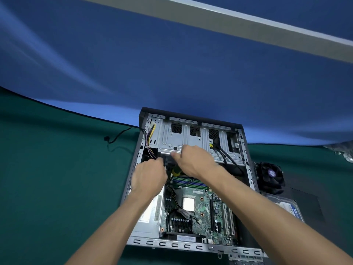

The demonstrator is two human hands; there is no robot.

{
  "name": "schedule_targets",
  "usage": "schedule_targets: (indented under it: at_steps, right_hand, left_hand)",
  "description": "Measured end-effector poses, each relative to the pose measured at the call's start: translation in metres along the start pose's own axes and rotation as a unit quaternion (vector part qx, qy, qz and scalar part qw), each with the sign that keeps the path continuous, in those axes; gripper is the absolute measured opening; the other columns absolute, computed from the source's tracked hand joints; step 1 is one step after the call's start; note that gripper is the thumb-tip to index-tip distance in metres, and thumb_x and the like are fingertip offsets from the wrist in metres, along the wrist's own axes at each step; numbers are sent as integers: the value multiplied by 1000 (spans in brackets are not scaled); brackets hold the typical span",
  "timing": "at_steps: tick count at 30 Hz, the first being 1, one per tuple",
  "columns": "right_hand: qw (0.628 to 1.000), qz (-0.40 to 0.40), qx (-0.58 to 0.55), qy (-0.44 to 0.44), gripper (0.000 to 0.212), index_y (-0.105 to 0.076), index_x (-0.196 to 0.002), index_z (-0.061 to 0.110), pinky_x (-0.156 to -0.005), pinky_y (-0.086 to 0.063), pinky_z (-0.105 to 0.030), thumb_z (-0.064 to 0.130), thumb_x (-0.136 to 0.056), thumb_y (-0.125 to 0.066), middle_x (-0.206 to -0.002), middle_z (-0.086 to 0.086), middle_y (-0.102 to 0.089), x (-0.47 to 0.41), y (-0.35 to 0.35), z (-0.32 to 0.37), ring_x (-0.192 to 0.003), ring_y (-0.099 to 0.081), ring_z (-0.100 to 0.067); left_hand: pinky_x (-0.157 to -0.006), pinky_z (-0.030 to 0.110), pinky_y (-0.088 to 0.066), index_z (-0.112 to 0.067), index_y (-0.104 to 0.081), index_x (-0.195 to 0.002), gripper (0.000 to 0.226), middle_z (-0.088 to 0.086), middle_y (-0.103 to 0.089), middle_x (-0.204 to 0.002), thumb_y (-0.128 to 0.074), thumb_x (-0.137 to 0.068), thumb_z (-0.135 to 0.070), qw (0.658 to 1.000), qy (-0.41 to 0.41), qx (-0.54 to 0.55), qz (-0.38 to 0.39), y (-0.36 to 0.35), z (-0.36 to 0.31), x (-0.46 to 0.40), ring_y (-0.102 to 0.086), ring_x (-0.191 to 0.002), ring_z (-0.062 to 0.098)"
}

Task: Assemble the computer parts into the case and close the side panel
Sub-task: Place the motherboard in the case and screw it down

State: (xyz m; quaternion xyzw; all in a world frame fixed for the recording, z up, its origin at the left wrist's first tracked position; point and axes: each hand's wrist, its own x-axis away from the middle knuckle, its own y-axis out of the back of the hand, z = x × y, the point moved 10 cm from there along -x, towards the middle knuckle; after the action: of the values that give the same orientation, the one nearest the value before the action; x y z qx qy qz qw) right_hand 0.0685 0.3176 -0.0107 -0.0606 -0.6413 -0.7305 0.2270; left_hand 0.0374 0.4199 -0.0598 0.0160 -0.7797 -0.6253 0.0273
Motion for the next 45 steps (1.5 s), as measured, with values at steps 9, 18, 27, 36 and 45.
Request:
schedule_targets:
  at_steps: [9,18,27,36,45]
  right_hand:
    - [998,33,-61,-3,41,-37,-126,14,-75,-43,-36,34,-93,-51,-115,-10,-54,5,-5,0,-96,-58,-32]
    - [988,85,-129,-13,38,-35,-114,17,-62,-58,-41,19,-85,-60,-99,-11,-53,8,-18,3,-78,-63,-32]
    - [997,18,-62,36,24,-50,-110,14,-71,-42,-32,26,-90,-54,-109,-10,-58,4,-10,7,-91,-58,-30]
    - [999,24,-6,33,27,-43,-115,10,-71,-45,-37,32,-99,-42,-109,-15,-60,1,-7,4,-86,-58,-31]
    - [998,30,-60,-17,29,-38,-112,12,-66,-49,-39,34,-97,-47,-101,-12,-61,4,-13,-1,-81,-62,-30]
  left_hand:
    - [-56,32,-33,-16,-59,-96,23,4,-67,-81,-37,-95,-22,1000,2,0,7,0,0,1,-61,-71,26]
    - [-58,34,-34,-15,-57,-97,22,7,-68,-85,-36,-95,-21,1000,8,-2,10,2,-1,1,-63,-78,30]
    - [-57,33,-35,-15,-57,-98,23,7,-68,-84,-35,-95,-20,1000,11,5,10,3,-1,2,-63,-77,29]
    - [-57,33,-33,-14,-57,-97,22,7,-68,-85,-35,-94,-17,1000,10,10,10,3,-1,2,-63,-78,30]
    - [-58,33,-33,-13,-57,-97,23,8,-68,-85,-35,-95,-18,1000,3,10,10,5,-4,2,-63,-78,30]
